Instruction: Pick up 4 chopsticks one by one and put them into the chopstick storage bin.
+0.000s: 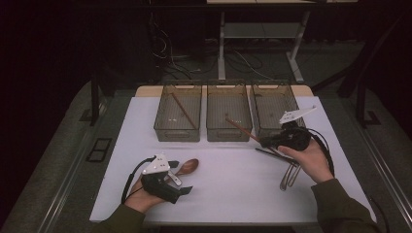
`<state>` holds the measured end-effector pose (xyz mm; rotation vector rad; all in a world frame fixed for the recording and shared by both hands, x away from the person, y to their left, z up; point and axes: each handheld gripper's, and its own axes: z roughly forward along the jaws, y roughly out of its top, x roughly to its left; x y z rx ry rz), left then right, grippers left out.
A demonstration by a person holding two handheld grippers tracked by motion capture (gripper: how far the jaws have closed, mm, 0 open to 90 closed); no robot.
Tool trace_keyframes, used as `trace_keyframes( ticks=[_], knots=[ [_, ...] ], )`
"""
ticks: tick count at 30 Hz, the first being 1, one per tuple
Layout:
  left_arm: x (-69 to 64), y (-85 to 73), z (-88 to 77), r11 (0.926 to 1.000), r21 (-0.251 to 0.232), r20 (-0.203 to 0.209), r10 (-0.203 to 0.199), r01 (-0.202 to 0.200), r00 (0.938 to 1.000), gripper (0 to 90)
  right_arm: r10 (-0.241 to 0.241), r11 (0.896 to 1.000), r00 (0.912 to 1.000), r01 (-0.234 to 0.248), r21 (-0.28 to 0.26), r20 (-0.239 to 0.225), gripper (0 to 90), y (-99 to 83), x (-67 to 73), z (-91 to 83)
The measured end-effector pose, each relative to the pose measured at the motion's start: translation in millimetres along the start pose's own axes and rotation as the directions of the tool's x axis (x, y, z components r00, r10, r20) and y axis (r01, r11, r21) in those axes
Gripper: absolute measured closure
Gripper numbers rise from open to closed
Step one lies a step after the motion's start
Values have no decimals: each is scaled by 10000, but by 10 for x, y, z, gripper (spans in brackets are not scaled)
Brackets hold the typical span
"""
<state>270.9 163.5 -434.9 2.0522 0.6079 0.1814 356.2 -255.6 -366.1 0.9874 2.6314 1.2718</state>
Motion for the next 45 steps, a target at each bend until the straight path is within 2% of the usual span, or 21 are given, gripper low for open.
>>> trace_keyframes(
  ticks=[11, 19, 23, 45],
  knots=[
    [-1, 0, -3, 10000, -22, 9, 6, -6, 10000, 0, -19, 9999, 10000, 18, -138, -81, 837, 233, 0, 189],
    [-1, -1, -5, 10000, -47, 16, -14, 14, 10000, 0, -112, 9998, 9999, 113, -160, 48, 837, 453, 19, 378],
    [-2, -2, -2, 10000, -74, 34, -45, 46, 10000, 0, -16, 9998, 9997, 20, -178, 224, 837, 564, 31, 461],
    [-6, -2, -2, 9998, -178, 98, -90, 91, 9999, 0, 252, 9970, 9994, -234, -741, 233, 837, 1241, 73, 924]
  ],
)
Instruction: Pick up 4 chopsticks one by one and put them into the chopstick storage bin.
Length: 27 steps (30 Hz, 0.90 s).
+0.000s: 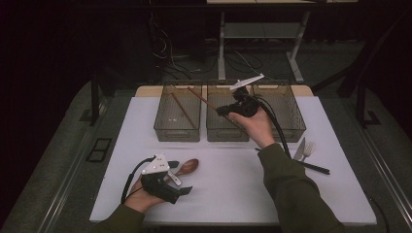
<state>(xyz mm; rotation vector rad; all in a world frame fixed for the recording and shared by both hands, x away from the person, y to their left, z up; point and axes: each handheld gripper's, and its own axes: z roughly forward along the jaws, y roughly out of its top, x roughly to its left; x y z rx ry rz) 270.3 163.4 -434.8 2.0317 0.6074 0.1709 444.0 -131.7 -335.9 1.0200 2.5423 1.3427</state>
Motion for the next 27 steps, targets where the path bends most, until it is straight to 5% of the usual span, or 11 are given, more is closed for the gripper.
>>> trace_keyframes(
  ticks=[27],
  knots=[
    [0, 10, -11, 9999, -103, 119, 75, -73, 9999, 0, 189, 9993, 9985, -205, 315, 512, 837, 697, 157, 920]
  ],
)
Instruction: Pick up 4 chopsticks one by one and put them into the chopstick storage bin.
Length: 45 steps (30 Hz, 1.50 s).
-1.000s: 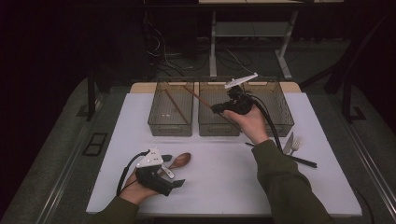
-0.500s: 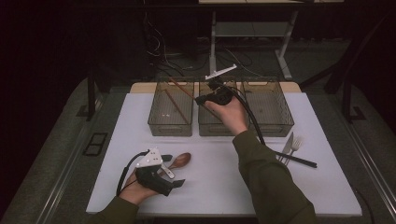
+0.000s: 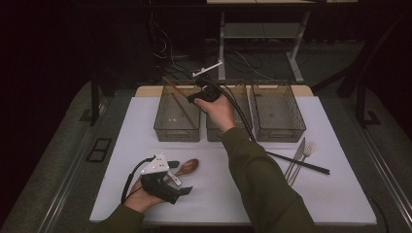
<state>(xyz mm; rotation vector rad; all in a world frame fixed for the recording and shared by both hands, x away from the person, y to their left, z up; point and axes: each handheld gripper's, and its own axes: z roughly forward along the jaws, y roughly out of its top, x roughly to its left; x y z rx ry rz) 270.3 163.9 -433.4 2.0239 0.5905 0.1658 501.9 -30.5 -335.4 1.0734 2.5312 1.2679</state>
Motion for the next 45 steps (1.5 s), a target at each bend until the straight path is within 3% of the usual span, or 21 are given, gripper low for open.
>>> trace_keyframes(
  ticks=[14, 20, 35, 37, 45],
  knots=[
    [1, 3, -13, 10000, -97, 64, -22, 22, 10000, 0, 427, 9985, 9991, -425, 333, -46, 837, 154, 103, 512],
    [1, 3, -15, 10000, -92, 68, -14, 15, 10000, 0, 533, 9975, 9985, -527, 468, -111, 837, 128, 153, 682],
    [1, 3, -12, 10000, -71, 95, 14, -13, 10000, 0, 526, 9896, 9983, -553, 1331, 235, 835, 15, 185, 881],
    [1, 3, -12, 10000, -75, 96, 12, -11, 10000, 0, 353, 9880, 9989, -393, 1493, 294, 828, 2, 189, 899],
    [1, 0, -9, 9999, -130, 73, -37, 38, 10000, 0, 404, 9927, 9990, -422, 1133, 183, 518, 35, 184, 815]
  ],
)
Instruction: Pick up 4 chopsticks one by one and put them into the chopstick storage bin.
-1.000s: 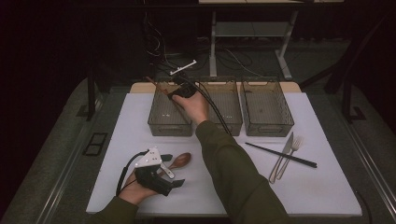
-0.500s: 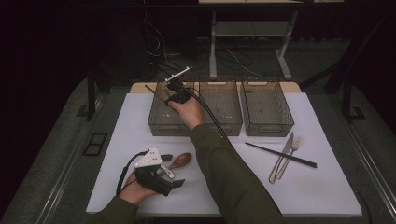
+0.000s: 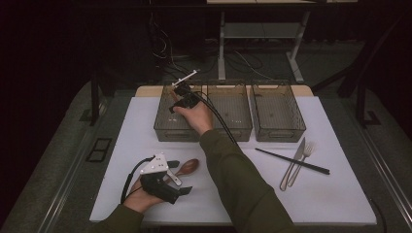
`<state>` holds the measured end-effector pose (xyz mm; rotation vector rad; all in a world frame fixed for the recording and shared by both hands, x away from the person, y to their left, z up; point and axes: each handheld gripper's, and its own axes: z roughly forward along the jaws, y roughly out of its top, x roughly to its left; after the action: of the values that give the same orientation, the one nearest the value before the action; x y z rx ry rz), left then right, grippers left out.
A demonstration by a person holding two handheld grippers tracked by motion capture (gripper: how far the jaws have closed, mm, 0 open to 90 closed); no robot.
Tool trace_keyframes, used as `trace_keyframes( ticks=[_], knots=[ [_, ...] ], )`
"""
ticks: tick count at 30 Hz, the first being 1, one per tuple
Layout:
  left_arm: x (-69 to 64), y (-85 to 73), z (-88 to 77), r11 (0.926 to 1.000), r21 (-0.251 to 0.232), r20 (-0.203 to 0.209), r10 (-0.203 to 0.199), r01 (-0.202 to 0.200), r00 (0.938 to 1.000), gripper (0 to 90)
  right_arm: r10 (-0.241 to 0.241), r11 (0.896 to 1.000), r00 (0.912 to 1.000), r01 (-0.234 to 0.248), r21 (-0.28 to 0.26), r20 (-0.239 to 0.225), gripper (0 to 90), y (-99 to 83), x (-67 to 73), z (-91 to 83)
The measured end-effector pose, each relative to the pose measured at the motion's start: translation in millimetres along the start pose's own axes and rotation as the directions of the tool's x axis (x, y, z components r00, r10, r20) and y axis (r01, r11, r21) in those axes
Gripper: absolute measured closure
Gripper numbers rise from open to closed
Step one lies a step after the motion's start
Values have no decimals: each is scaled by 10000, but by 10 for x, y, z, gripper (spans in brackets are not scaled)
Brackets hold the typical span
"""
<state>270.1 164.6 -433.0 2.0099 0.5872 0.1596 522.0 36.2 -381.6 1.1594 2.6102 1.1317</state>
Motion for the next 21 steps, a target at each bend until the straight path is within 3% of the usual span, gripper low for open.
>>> trace_keyframes(
  ticks=[3, 6, 11, 13, 15, 16, 17, 19, 21],
  knots=[
    [2, 2, -4, 10000, 41, -9, 6, -6, 10000, 0, -207, 9998, 9996, 206, -36, -193, 421, 6, 22, -57],
    [2, 0, -1, 10000, 17, -18, 6, -6, 10000, 0, -266, 9989, 9991, 253, -405, -329, 325, -1, 59, -153],
    [5, 0, -1, 10000, 41, -44, 42, -42, 10000, 0, -1000, 9944, 9937, 1015, -285, 505, 258, -19, 190, -313],
    [5, -1, -2, 10000, 62, -63, 57, -56, 10000, 0, -1075, 9931, 9933, 1093, -435, 416, 253, -36, 194, -386],
    [4, 0, -6, 9999, 98, -75, 61, -60, 10000, 0, -1089, 9921, 9920, 1125, -557, 636, 273, -64, 190, -470],
    [7, 0, -11, 9999, 138, -73, 106, -105, 9999, 0, -1172, 9908, 9913, 1209, -612, 594, 225, -80, 181, -511],
    [8, 0, -12, 9998, 158, -81, 122, -121, 9999, 0, -1248, 9898, 9920, 1259, -660, 207, 169, -100, 161, -556],
    [9, -1, -12, 9998, 162, -87, 125, -124, 9999, 0, -1304, 9881, 9912, 1278, -850, -249, 173, -150, 109, -654],
    [11, -2, -10, 9998, 168, -87, 127, -125, 9999, 0, -1322, 9876, 9911, 1301, -875, -179, 190, -186, 78, -718]
  ],
)
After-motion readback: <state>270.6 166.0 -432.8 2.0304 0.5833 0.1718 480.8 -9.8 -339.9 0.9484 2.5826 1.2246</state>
